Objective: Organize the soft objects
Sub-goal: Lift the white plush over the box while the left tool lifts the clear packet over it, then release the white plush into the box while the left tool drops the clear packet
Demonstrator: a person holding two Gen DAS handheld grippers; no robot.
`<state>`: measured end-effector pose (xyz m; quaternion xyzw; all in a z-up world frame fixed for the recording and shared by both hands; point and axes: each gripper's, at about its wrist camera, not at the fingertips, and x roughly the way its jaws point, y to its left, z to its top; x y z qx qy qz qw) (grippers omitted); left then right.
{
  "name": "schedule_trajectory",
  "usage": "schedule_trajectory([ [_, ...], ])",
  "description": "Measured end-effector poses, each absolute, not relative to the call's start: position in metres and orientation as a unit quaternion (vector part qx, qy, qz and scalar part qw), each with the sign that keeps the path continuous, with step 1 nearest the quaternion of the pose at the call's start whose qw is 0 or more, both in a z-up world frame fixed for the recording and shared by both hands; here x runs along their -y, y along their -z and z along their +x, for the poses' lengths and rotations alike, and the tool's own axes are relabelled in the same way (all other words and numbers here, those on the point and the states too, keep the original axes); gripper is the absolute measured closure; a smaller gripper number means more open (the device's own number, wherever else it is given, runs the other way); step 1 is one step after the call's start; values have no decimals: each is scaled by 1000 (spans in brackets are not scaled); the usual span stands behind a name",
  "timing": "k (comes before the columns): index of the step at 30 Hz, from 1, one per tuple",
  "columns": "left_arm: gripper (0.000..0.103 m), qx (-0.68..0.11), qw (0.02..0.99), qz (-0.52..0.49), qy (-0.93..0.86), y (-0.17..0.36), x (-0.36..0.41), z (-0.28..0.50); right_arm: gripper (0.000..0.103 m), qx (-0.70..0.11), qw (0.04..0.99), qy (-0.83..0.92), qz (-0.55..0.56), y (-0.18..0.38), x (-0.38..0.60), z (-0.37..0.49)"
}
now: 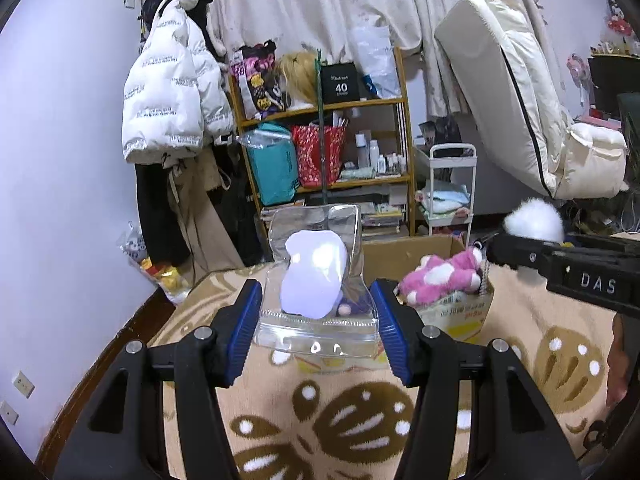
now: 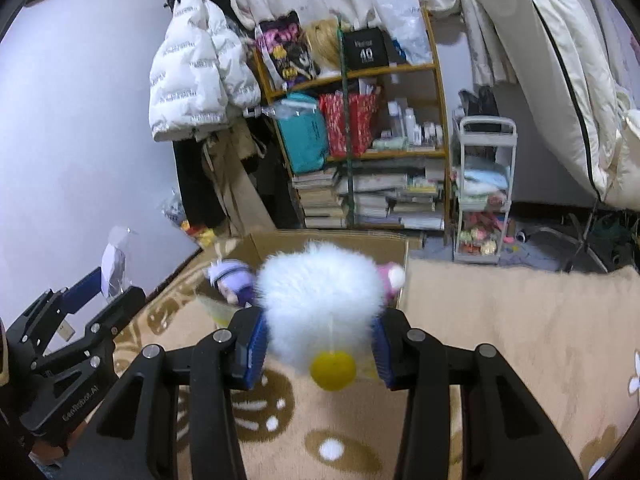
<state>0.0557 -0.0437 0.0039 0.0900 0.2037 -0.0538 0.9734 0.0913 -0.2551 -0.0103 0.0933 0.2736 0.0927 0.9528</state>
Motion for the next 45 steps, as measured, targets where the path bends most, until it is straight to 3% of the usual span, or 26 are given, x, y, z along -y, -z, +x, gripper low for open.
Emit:
schedule_trajectory([
  [7, 48, -190, 976, 88, 56, -17, 50, 71, 56, -237, 965, -87, 66, -13, 253, 108],
  [20, 48, -182, 975, 102, 77, -17, 70, 123, 55, -251, 956, -104, 111, -3, 267, 160],
  [45, 48, -240, 960, 106, 99, 53, 86, 171, 54, -306, 939, -112, 111, 62, 272, 188],
])
